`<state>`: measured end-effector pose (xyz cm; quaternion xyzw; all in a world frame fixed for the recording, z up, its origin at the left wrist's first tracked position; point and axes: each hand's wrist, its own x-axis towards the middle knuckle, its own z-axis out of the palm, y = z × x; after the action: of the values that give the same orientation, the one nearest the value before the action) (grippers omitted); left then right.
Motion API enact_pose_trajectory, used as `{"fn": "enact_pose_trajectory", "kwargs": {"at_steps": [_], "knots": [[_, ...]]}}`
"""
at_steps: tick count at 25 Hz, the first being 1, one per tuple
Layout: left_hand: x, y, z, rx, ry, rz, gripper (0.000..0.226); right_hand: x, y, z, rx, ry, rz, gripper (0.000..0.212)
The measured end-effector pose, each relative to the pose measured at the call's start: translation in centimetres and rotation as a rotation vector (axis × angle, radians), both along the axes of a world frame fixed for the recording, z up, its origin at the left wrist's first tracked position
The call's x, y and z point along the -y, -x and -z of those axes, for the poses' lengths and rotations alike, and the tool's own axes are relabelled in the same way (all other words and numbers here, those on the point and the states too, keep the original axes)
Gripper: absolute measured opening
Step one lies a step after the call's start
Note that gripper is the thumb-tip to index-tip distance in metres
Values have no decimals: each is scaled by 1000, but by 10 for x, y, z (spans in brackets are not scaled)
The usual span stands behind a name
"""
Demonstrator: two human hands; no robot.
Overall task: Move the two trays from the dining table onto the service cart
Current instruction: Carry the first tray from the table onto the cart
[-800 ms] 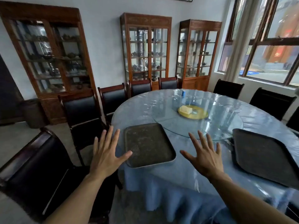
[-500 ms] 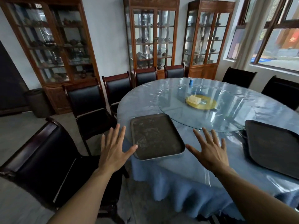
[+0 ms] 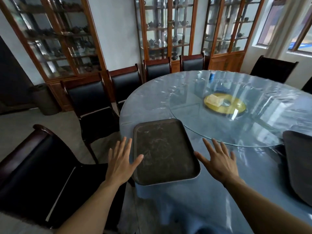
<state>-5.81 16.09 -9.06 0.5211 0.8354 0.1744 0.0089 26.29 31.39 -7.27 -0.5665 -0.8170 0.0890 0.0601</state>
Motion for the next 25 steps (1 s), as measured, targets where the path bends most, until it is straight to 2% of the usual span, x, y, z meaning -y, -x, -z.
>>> {"fn": "enact_pose_trajectory", "kwargs": {"at_steps": [6, 15, 19, 25], "knots": [[-70, 0, 14, 111, 47, -45, 90, -83, 8, 21, -19, 56, -20, 86], [-114, 39, 49, 316, 131, -202, 81, -137, 62, 54, -92, 216, -2, 86], [-136, 67, 82, 536, 148, -222, 83, -158, 90, 80, -102, 308, 61, 89], [-170, 108, 127, 836, 297, -372, 82, -190, 135, 118, -192, 516, 186, 92]]}}
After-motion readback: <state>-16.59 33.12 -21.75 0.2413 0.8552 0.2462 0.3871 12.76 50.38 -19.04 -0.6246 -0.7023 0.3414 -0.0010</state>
